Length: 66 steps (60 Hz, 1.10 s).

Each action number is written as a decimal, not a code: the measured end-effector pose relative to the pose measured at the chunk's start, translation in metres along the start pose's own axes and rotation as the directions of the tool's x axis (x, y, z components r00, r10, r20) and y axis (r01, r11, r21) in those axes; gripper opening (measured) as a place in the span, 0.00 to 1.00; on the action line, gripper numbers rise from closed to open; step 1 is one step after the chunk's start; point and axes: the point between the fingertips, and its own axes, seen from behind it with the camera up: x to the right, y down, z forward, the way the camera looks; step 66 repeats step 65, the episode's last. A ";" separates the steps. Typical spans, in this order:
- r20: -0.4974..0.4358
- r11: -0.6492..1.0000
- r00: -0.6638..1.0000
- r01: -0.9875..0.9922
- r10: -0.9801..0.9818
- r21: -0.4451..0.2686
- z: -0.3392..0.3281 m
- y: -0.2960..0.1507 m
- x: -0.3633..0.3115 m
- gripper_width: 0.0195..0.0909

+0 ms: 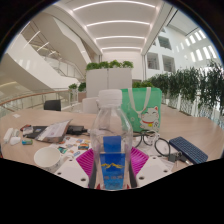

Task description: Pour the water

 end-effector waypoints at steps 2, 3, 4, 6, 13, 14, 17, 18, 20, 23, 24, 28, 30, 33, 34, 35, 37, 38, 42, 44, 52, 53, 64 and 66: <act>0.003 1.000 1.000 0.000 0.000 -0.015 0.000 0.007 0.001 0.39; 0.006 1.000 1.000 -0.002 0.002 -0.021 -0.001 0.011 0.001 0.39; 0.009 1.000 1.000 -0.003 0.003 -0.026 -0.002 0.013 0.001 0.39; 0.014 1.000 1.000 -0.005 0.005 -0.025 0.003 0.027 -0.006 0.39; 0.017 1.000 1.000 -0.013 0.013 -0.005 -0.001 0.030 -0.001 0.39; 0.019 1.000 1.000 -0.013 0.013 -0.006 -0.002 0.031 -0.001 0.40; 0.017 1.000 1.000 -0.018 0.018 -0.007 -0.004 0.032 0.002 0.42; 0.016 1.000 1.000 -0.020 0.020 -0.011 -0.005 0.032 0.002 0.44; 0.010 0.999 1.000 -0.025 0.025 -0.032 -0.007 0.036 0.003 0.47; -0.016 0.996 0.999 -0.038 0.037 -0.084 -0.016 0.044 0.006 0.54; -0.024 0.994 0.999 -0.045 0.043 -0.099 -0.020 0.044 0.006 0.59; -0.027 0.990 0.998 -0.067 0.064 -0.123 -0.037 0.042 0.002 0.89; -0.032 0.988 0.997 -0.074 0.070 -0.139 -0.050 0.042 0.000 0.91; -0.044 0.985 0.997 -0.069 0.063 -0.158 -0.072 0.040 -0.005 0.89; -0.052 0.984 0.997 -0.065 0.057 -0.163 -0.079 0.039 -0.006 0.89; -0.061 0.984 0.997 -0.060 0.050 -0.169 -0.087 0.038 -0.007 0.89; -0.080 0.983 0.996 -0.052 0.038 -0.177 -0.104 0.036 -0.009 0.89; -0.088 0.983 0.996 -0.050 0.035 -0.177 -0.113 0.033 -0.012 0.89; -0.108 0.980 0.994 -0.053 0.032 -0.192 -0.156 0.023 -0.027 0.89; -0.111 0.981 0.993 -0.054 0.033 -0.188 -0.177 0.016 -0.038 0.89; -0.124 0.983 0.991 -0.077 0.057 -0.165 -0.252 -0.010 -0.088 0.89; -0.125 0.983 0.990 -0.083 0.062 -0.166 -0.263 -0.012 -0.094 0.89; -0.133 0.978 0.988 -0.105 0.081 -0.180 -0.344 -0.027 -0.154 0.89; -0.129 0.977 0.988 -0.105 0.081 -0.185 -0.350 -0.027 -0.159 0.89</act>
